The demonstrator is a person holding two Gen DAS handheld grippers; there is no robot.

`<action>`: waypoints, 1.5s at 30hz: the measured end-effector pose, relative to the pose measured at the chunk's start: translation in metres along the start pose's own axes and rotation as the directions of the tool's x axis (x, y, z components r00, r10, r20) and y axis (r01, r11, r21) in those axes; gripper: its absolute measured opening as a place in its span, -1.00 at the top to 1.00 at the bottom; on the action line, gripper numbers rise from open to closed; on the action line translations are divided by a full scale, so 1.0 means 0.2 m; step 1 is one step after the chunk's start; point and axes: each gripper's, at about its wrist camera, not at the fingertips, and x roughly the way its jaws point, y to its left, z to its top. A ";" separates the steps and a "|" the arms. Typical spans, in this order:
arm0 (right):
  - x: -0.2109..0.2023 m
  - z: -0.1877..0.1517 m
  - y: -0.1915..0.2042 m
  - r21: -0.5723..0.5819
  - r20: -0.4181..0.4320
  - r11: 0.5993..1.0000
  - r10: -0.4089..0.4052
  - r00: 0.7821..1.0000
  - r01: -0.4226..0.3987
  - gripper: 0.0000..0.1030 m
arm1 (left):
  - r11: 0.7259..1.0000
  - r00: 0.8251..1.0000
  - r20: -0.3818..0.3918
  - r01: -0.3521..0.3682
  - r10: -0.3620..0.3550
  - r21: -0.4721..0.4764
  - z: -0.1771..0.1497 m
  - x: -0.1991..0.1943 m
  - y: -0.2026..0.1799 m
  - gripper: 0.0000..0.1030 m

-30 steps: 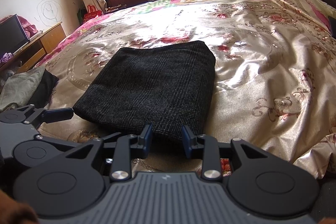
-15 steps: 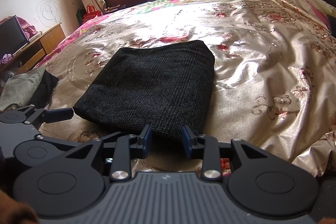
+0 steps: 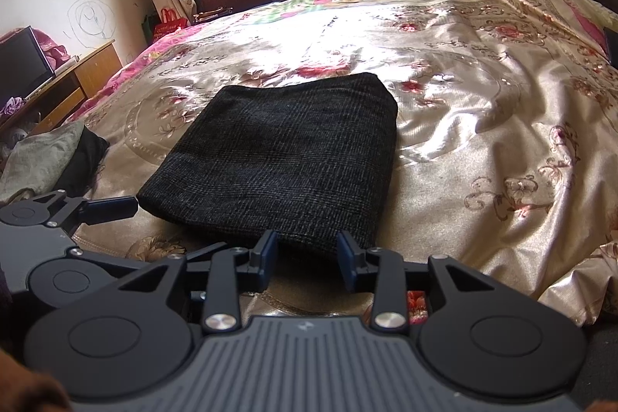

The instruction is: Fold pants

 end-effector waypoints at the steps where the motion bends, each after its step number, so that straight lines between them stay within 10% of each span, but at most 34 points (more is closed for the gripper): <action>1: 0.00 0.00 0.00 0.000 0.000 1.000 0.000 1.000 0.000 0.31 | 1.000 1.000 0.001 -0.001 0.001 -0.001 0.00 0.00 0.00 -1.00; 45: 0.00 0.00 0.00 0.004 -0.001 1.000 0.003 1.000 -0.003 0.26 | 1.000 1.000 -0.005 -0.019 0.019 -0.022 -0.01 0.00 0.02 -1.00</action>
